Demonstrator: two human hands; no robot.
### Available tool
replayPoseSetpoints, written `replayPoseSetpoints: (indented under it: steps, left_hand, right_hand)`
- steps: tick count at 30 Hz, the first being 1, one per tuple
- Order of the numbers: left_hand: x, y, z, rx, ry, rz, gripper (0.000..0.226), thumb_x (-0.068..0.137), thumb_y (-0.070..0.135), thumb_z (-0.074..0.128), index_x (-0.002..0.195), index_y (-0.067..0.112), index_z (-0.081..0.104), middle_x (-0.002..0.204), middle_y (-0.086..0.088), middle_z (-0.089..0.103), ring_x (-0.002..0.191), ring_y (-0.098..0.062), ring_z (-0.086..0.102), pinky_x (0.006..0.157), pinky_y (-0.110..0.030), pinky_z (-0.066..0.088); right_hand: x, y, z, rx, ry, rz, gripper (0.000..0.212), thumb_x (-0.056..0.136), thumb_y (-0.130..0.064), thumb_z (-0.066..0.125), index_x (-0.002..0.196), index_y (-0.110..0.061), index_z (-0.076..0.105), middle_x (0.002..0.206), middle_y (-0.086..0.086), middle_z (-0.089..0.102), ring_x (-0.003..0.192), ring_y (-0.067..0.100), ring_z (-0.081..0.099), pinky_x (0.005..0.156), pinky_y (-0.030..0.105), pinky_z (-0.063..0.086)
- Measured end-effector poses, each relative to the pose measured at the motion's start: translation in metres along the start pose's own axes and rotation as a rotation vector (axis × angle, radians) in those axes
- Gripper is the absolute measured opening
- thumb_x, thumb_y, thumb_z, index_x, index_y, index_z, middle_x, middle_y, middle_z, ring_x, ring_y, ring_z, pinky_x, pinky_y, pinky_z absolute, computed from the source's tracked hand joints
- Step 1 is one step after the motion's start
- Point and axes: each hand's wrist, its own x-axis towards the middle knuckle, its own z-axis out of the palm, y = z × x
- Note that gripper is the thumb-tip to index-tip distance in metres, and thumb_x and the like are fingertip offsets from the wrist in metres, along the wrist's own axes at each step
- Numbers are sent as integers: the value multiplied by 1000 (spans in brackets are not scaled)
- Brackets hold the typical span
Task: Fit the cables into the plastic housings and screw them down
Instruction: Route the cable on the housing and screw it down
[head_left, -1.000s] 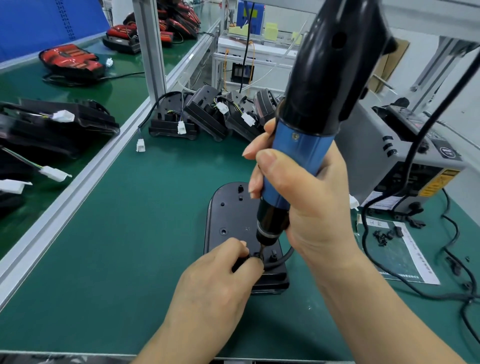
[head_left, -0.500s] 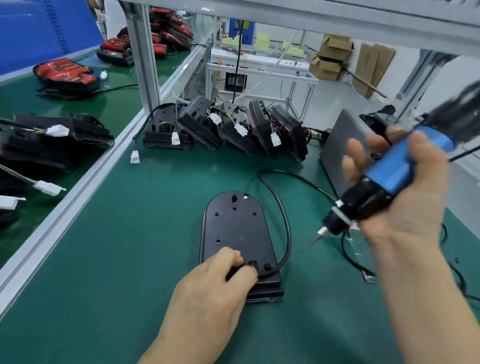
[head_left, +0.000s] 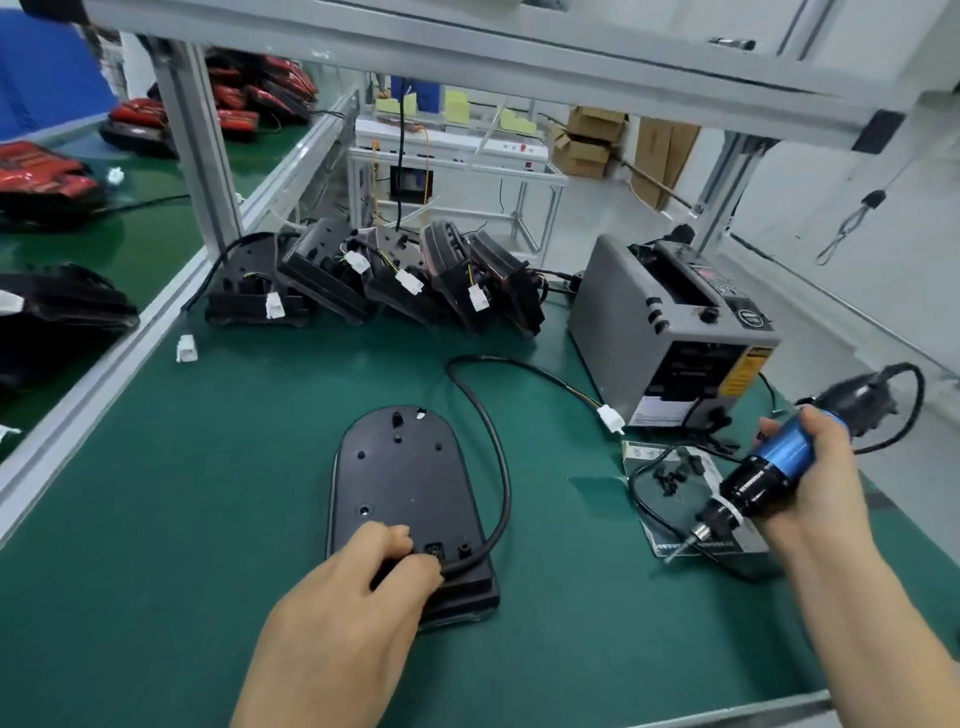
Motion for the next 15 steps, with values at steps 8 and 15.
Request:
replayPoseSetpoints:
  steps: [8,15]
  left_hand:
    - [0,-4,0,1,49,39,10,79,28,49,86,34,51,95,11,51,72,-14,66,38,-30,47]
    - [3,1,-2,-11,58,42,7,82,29,47,84,34,51,91,8,56,68,-14,65,39,-26,44]
  right_hand:
    - [26,0,-18,-316,-18,125,35,72,-47,71,92,-23,57,91,4,68,82,20,65,73,36,51]
    - [46,-8,-28,-691,-82,154,36,82,-39,67,96,-7,58,80,11,61,67,22,51,70,34,48]
